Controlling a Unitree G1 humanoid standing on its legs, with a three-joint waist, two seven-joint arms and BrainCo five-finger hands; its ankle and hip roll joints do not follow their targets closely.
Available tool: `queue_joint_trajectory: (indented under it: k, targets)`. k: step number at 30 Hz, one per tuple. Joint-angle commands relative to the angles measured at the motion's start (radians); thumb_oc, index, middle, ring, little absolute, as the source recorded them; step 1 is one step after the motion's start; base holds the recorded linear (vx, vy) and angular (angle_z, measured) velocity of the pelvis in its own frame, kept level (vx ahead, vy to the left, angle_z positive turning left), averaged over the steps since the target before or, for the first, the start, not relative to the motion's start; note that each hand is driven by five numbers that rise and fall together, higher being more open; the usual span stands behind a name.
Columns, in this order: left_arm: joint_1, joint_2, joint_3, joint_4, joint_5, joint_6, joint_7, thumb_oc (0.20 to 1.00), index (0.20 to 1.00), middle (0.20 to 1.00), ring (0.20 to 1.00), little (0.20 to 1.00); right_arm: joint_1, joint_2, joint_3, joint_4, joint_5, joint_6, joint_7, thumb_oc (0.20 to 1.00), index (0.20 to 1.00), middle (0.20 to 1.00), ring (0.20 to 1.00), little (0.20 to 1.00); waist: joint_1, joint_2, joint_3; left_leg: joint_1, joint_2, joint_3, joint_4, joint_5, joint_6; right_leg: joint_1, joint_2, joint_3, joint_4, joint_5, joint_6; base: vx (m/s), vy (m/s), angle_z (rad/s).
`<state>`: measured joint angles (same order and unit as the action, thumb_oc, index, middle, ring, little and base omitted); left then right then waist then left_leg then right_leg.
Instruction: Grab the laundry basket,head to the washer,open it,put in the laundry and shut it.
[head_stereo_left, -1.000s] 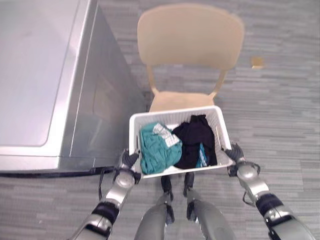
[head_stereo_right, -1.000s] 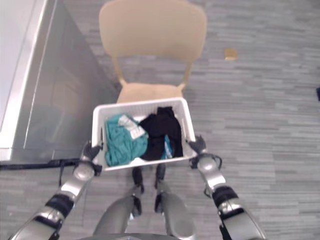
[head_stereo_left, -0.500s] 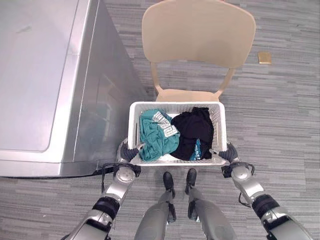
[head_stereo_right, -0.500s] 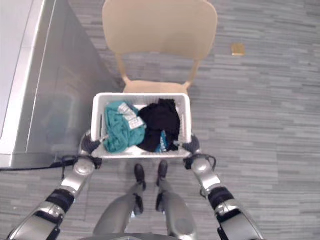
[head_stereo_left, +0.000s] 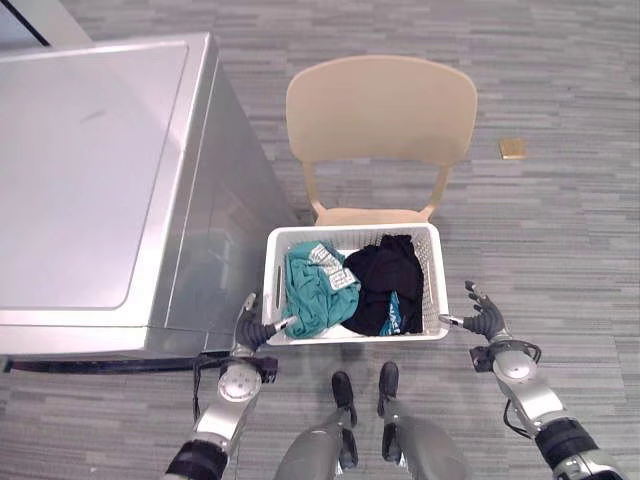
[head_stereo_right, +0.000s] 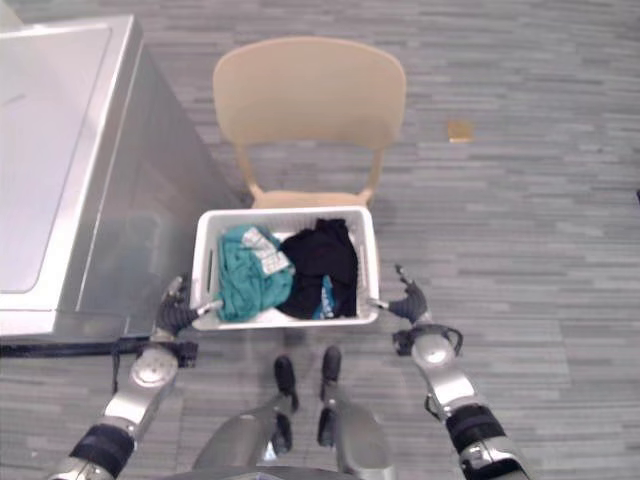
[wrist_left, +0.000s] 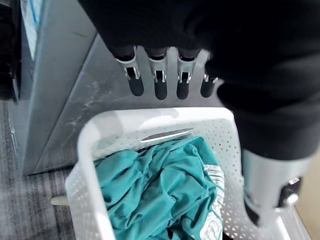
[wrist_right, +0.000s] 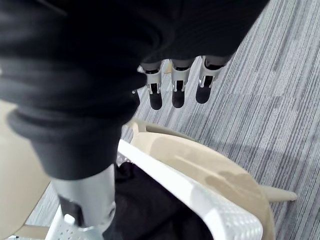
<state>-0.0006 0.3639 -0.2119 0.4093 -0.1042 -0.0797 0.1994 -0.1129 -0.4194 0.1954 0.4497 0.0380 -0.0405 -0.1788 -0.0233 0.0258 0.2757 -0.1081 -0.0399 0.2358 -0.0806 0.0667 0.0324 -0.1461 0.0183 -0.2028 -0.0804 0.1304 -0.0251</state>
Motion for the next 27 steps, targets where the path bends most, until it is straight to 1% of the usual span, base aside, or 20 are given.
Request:
queue_joint_trajectory:
  k: [1,3,5,6,8,9,11,12,13,15,16,17,18,19,20,21,22,24,25,27]
  targets:
    - [0.051,0.028,0.029,0.034,0.025,-0.032,-0.05,1.0,1.0,1.0,1.0,1.0,0.069,-0.004,-0.013,0.021,-0.028,-0.046,0.041,1.0,1.0,1.0,1.0,1.0,0.012,-0.035,-0.089,0.059,0.057,-0.025,0.025,-0.088,-0.071,0.03,-0.09,0.002,0.024,-0.147,0.151,0.01,-0.085,0.06]
    - [0.109,0.013,0.049,0.058,0.014,-0.015,-0.084,1.0,1.0,1.0,1.0,1.0,0.108,-0.003,-0.017,0.07,-0.055,-0.039,0.072,1.0,1.0,1.0,1.0,1.0,0.022,-0.03,-0.096,0.081,0.06,-0.034,0.03,-0.088,-0.073,0.055,-0.089,-0.01,0.045,-0.167,0.146,0.0,-0.082,0.08]
    - [0.127,0.005,0.058,0.079,0.016,-0.006,-0.092,1.0,1.0,1.0,1.0,1.0,0.125,0.002,-0.017,0.082,-0.065,-0.033,0.081,1.0,1.0,1.0,1.0,1.0,0.027,-0.028,-0.098,0.09,0.061,-0.038,0.033,-0.09,-0.073,0.066,-0.089,-0.017,0.053,-0.175,0.143,0.0,-0.052,0.16]
    - [0.156,-0.014,0.063,0.119,0.023,0.001,-0.099,1.0,1.0,1.0,1.0,1.0,0.153,0.015,-0.016,0.097,-0.068,-0.032,0.092,1.0,1.0,1.0,1.0,1.0,0.033,-0.024,-0.1,0.113,0.061,-0.042,0.034,-0.094,-0.074,0.098,-0.09,-0.026,0.055,-0.187,0.14,0.02,-0.083,0.21]
    - [0.17,-0.022,0.071,0.132,0.026,0.006,-0.104,1.0,1.0,1.0,1.0,1.0,0.164,0.026,-0.016,0.1,-0.067,-0.034,0.095,1.0,1.0,1.0,1.0,1.0,0.037,-0.023,-0.103,0.121,0.06,-0.045,0.04,-0.099,-0.075,0.117,-0.09,-0.032,0.052,-0.194,0.138,0.01,-0.059,0.17]
    - [0.187,-0.042,0.084,0.162,0.007,0.011,-0.101,1.0,1.0,1.0,1.0,1.0,0.181,0.045,-0.01,0.124,-0.054,-0.03,0.102,1.0,1.0,1.0,1.0,1.0,0.047,-0.021,-0.098,0.119,0.058,-0.059,0.065,-0.1,-0.078,0.137,-0.093,-0.041,0.05,-0.199,0.13,-0.03,-0.044,0.16]
    - [0.182,-0.055,0.095,0.208,-0.011,0.016,-0.09,1.0,1.0,1.0,1.0,1.0,0.179,0.06,-0.004,0.147,-0.037,-0.032,0.099,1.0,1.0,1.0,1.0,1.0,0.056,-0.02,-0.087,0.104,0.057,-0.075,0.101,-0.103,-0.083,0.145,-0.099,-0.058,0.047,-0.202,0.125,-0.07,-0.038,0.2]
    - [0.181,-0.055,0.095,0.208,-0.011,0.015,-0.089,1.0,1.0,1.0,1.0,1.0,0.178,0.061,-0.003,0.147,-0.037,-0.032,0.099,1.0,1.0,1.0,1.0,1.0,0.054,-0.019,-0.087,0.102,0.057,-0.077,0.104,-0.104,-0.083,0.146,-0.099,-0.06,0.047,-0.202,0.124,-0.16,-0.016,0.51]
    - [0.157,-0.066,0.101,0.28,-0.03,0.02,-0.074,1.0,1.0,1.0,1.0,1.0,0.162,0.073,0.019,0.179,-0.026,-0.029,0.1,1.0,1.0,1.0,1.0,1.0,0.065,-0.024,-0.067,0.065,0.059,-0.094,0.165,-0.114,-0.097,0.143,-0.114,-0.082,0.052,-0.2,0.119,-0.17,0.005,0.67]
    - [0.145,-0.07,0.1,0.3,-0.035,0.021,-0.069,1.0,1.0,1.0,1.0,1.0,0.154,0.078,0.027,0.19,-0.022,-0.028,0.099,1.0,1.0,1.0,1.0,1.0,0.067,-0.027,-0.065,0.046,0.063,-0.097,0.185,-0.117,-0.101,0.132,-0.125,-0.097,0.057,-0.198,0.117,-0.14,0.025,0.67]
    - [0.13,-0.075,0.099,0.334,-0.04,0.021,-0.064,1.0,1.0,1.0,1.0,1.0,0.145,0.081,0.039,0.202,-0.023,-0.025,0.099,1.0,1.0,1.0,1.0,1.0,0.07,-0.031,-0.06,0.043,0.074,-0.089,0.196,-0.127,-0.104,0.124,-0.138,-0.114,0.062,-0.195,0.116,-0.09,0.104,0.83]
    - [0.111,-0.085,0.1,0.371,-0.047,0.021,-0.055,1.0,1.0,1.0,1.0,1.0,0.131,0.091,0.06,0.212,-0.021,-0.02,0.1,1.0,1.0,1.0,1.0,1.0,0.07,-0.038,-0.062,0.062,0.114,-0.06,0.202,-0.138,-0.107,0.122,-0.16,-0.149,0.065,-0.19,0.118,-0.09,0.103,0.81]
    - [0.111,-0.085,0.1,0.371,-0.047,0.021,-0.055,1.0,1.0,1.0,1.0,1.0,0.131,0.091,0.061,0.212,-0.021,-0.02,0.1,1.0,1.0,1.0,1.0,1.0,0.069,-0.038,-0.062,0.062,0.114,-0.061,0.202,-0.138,-0.107,0.123,-0.16,-0.149,0.065,-0.19,0.118,-0.08,0.18,0.92]
    - [0.099,-0.093,0.102,0.387,-0.06,0.016,-0.037,1.0,1.0,1.0,1.0,1.0,0.121,0.101,0.075,0.223,-0.019,-0.018,0.1,1.0,1.0,1.0,1.0,1.0,0.064,-0.045,-0.073,0.08,0.173,-0.023,0.189,-0.121,-0.119,0.124,-0.179,-0.183,0.058,-0.183,0.125,-0.04,0.107,0.69]
    - [0.099,-0.093,0.102,0.387,-0.06,0.016,-0.037,1.0,1.0,1.0,1.0,1.0,0.121,0.1,0.075,0.223,-0.019,-0.018,0.1,1.0,1.0,1.0,1.0,1.0,0.063,-0.045,-0.072,0.081,0.174,-0.023,0.188,-0.121,-0.119,0.125,-0.179,-0.183,0.058,-0.183,0.125,0.01,0.229,0.74]
    - [0.091,-0.099,0.102,0.386,-0.07,0.016,-0.025,1.0,1.0,1.0,1.0,1.0,0.127,0.109,0.069,0.228,-0.004,-0.015,0.097,1.0,1.0,1.0,1.0,1.0,0.053,-0.037,-0.089,0.105,0.232,0.023,0.153,-0.101,-0.146,0.138,-0.193,-0.221,0.047,-0.187,0.143,0.05,0.12,0.71]
    - [0.092,-0.099,0.102,0.386,-0.07,0.016,-0.025,1.0,1.0,1.0,1.0,1.0,0.127,0.109,0.069,0.228,-0.004,-0.015,0.097,1.0,1.0,1.0,1.0,1.0,0.053,-0.037,-0.089,0.105,0.232,0.022,0.153,-0.101,-0.146,0.139,-0.193,-0.221,0.047,-0.187,0.143,0.03,0.224,0.67]
    - [0.081,-0.102,0.097,0.376,-0.076,0.012,-0.022,1.0,1.0,1.0,1.0,1.0,0.133,0.113,0.059,0.231,0.008,-0.012,0.092,1.0,1.0,1.0,1.0,1.0,0.041,-0.035,-0.098,0.105,0.269,0.087,0.125,-0.065,-0.163,0.14,-0.226,-0.266,0.041,-0.166,0.155,-0.01,0.307,0.78]
    - [0.083,-0.103,0.092,0.36,-0.078,0.013,-0.031,1.0,1.0,1.0,1.0,1.0,0.136,0.115,0.055,0.232,0.006,-0.006,0.093,1.0,1.0,1.0,1.0,1.0,0.042,-0.028,-0.104,0.109,0.277,0.111,0.095,-0.053,-0.167,0.145,-0.249,-0.297,0.038,-0.145,0.17,0.04,0.432,0.83]
    - [0.085,-0.104,0.09,0.378,-0.069,0.017,-0.037,1.0,1.0,1.0,1.0,1.0,0.13,0.126,0.057,0.239,0.001,-0.004,0.093,1.0,1.0,1.0,1.0,1.0,0.046,-0.025,-0.114,0.117,0.255,0.095,0.059,-0.063,-0.162,0.146,-0.273,-0.307,0.043,-0.131,0.188,0.04,0.376,0.78]
